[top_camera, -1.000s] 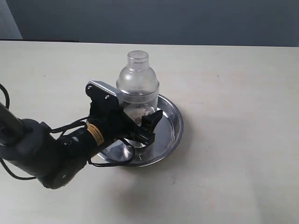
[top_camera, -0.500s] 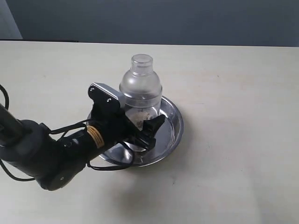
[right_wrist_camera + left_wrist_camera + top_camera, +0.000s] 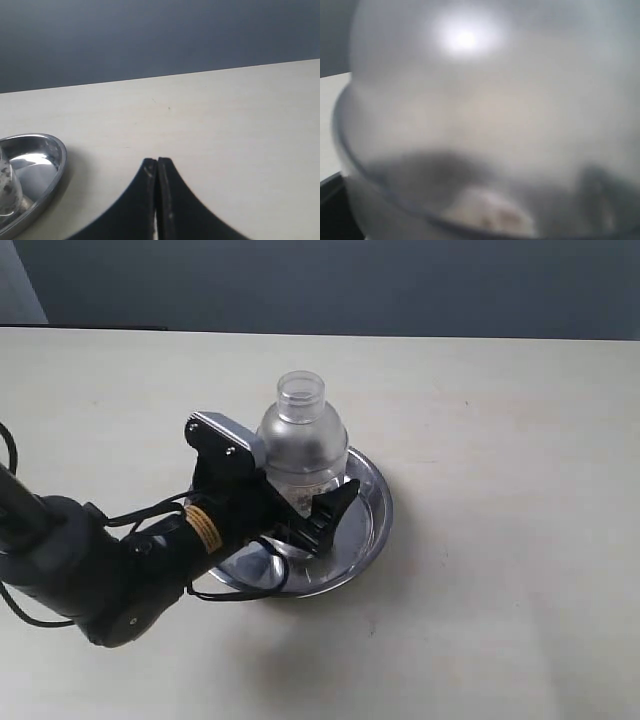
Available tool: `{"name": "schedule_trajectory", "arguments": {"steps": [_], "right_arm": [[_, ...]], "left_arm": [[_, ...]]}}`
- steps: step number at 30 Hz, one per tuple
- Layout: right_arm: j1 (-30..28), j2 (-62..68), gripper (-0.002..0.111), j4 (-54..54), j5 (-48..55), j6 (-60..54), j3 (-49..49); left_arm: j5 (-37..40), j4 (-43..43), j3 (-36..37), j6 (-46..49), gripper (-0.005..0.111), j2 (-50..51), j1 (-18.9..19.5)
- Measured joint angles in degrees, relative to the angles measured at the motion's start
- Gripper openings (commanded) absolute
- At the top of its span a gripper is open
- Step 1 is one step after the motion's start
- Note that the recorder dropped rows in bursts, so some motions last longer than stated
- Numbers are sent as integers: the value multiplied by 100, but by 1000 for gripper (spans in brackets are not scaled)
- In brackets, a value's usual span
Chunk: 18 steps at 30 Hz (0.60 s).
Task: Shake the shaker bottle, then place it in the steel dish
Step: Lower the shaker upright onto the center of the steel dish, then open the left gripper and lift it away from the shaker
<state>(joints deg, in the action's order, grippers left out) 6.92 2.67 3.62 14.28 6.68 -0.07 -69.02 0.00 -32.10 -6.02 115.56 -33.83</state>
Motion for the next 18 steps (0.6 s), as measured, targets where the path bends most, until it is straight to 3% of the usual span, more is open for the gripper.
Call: {"name": "schedule_trajectory", "arguments": {"steps": [18], "right_arm": [[0,0,-1,0,0,0,0]], "left_arm": [[17,0,5,365,105,-809,0]]}}
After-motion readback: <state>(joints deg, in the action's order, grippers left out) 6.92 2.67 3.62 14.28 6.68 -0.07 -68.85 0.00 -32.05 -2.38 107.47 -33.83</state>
